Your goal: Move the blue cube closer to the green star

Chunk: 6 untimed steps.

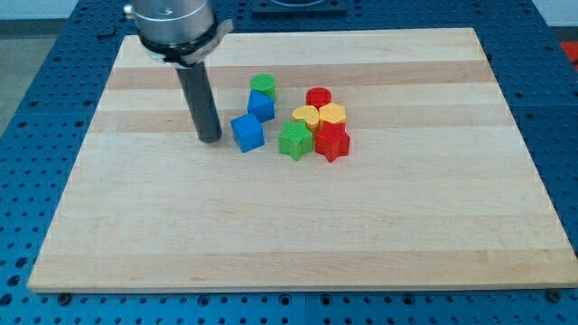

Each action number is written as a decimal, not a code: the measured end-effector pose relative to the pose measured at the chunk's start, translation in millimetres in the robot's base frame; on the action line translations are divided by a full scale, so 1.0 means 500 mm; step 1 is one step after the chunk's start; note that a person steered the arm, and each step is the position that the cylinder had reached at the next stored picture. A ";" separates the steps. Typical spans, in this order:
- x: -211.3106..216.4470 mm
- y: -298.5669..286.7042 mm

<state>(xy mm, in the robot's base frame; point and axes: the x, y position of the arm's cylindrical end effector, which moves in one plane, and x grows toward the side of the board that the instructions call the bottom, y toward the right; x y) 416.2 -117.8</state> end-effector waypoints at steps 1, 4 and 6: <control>-0.001 0.026; -0.017 0.072; -0.041 0.082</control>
